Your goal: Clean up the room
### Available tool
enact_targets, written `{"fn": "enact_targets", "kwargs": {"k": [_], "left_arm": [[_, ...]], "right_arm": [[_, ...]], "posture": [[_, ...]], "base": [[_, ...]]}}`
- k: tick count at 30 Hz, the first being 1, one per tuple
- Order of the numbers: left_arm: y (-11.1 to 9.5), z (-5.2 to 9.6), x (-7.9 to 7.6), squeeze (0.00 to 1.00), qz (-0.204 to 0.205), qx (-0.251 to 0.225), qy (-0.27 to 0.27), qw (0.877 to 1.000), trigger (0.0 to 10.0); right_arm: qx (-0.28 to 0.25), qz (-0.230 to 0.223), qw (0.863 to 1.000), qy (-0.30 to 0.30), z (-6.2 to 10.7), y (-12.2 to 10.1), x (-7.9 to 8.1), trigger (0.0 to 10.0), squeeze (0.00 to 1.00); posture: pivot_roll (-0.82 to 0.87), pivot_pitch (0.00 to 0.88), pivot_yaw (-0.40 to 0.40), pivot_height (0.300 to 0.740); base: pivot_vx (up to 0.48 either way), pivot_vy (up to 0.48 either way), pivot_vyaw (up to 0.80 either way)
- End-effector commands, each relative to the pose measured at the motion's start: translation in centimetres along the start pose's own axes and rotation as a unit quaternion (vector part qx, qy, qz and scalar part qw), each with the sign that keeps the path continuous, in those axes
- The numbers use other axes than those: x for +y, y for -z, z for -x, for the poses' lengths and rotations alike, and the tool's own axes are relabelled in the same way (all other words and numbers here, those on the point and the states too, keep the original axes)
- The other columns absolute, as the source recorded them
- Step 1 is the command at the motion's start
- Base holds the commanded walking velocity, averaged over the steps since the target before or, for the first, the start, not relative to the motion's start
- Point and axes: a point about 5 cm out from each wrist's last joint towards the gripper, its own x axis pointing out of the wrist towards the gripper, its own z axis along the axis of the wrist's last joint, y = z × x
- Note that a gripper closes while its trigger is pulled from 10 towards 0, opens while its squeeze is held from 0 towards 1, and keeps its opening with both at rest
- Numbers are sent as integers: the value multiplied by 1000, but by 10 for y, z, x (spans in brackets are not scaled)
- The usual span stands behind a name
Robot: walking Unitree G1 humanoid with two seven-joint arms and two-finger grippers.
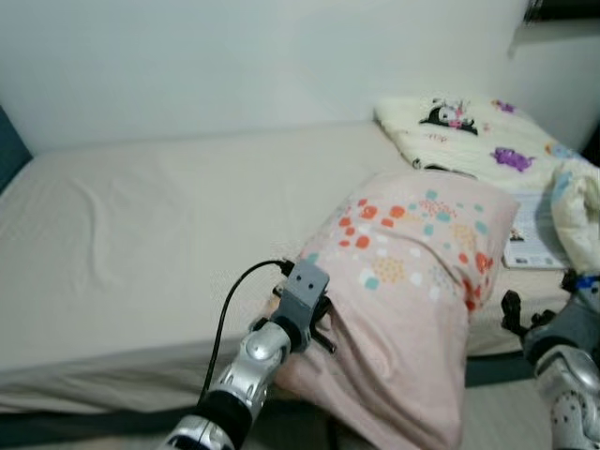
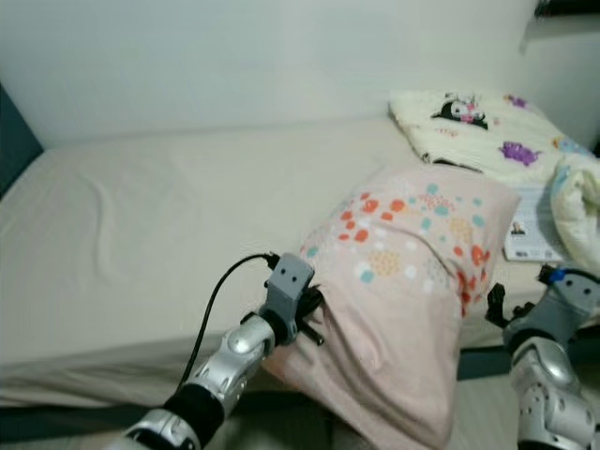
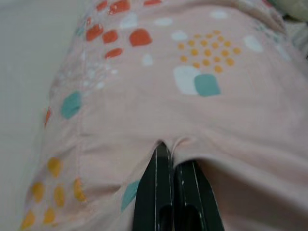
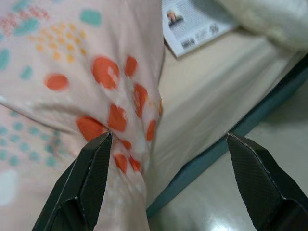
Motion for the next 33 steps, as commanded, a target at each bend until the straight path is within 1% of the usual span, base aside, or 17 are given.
{"fn": "enact_targets", "kwargs": {"k": [1,5,10,11,13,17,19,23,25,26,27,28,29,30,31,33], "left_arm": [[-4,-5,-11,0,6,-8,13,1000,10000],[-4,-4,-11,0,5,-7,13,1000,10000],[-3,-4,-11,0,3,-5,12,1000,10000],[-3,-4,-11,0,2,-4,12,1000,10000],[-2,-4,-11,0,0,-2,11,1000,10000],[-1,-4,-11,0,-2,1,10,1000,10000],[0,-4,-11,0,-3,3,8,1000,10000],[1,-3,-11,0,-4,6,4,1000,10000],[1,-2,-11,0,-5,6,2,1000,10000],[1,-2,-11,0,-5,6,2,1000,10000],[2,-2,-10,0,-5,8,0,1000,10000],[2,-2,-10,0,-5,8,0,1000,10000],[3,-1,-9,0,-5,9,-2,1000,10000],[4,0,-9,0,-6,10,-3,1000,10000],[4,1,-8,0,-5,10,-5,1000,10000],[5,3,-5,0,-5,11,-9,1000,10000]], "right_arm": [[3,-4,1000,1,0,1,-2,10000,0],[2,-3,1000,1,0,1,-2,10000,0],[-2,-3,1000,0,0,0,-3,10000,0],[-7,-11,1000,-8,1,-1,-1,10000,0],[-8,-8,1000,-22,1,-3,2,10000,0],[5,-9,999,-35,-1,-2,7,10000,0],[-10,-24,998,-57,-1,-6,13,10000,0],[-19,-38,996,-81,0,-8,17,10000,0],[-21,-64,993,-93,0,-8,18,10000,0],[-21,-64,993,-93,0,-8,18,10000,0],[-12,-137,984,-111,0,-3,16,10000,0],[-12,-137,984,-111,0,-3,16,10000,0],[-10,-189,974,-126,0,2,13,10000,0],[-12,-231,962,-146,1,6,10,10000,0],[-17,-261,949,-173,4,9,8,10000,0],[-30,-258,947,-191,7,14,1,10000,0]], "posture": [[-101,68,81,422],[-102,69,82,422],[-102,69,82,422],[-104,67,83,422],[-104,66,84,422],[-105,66,84,422],[-105,65,84,407],[-101,66,84,392],[-97,70,83,382],[-97,70,83,382],[-95,74,84,377],[-95,74,84,377],[-89,77,83,372],[-89,77,83,367],[-78,89,89,362],[-70,99,97,352]], "base": [[0,0,-769],[0,0,-769],[0,0,0],[0,0,0],[0,0,0],[0,0,0],[0,0,0],[0,0,0],[0,0,0],[0,0,0],[0,0,0],[0,0,0],[0,0,0],[0,0,0],[0,0,0],[0,0,0]]}}
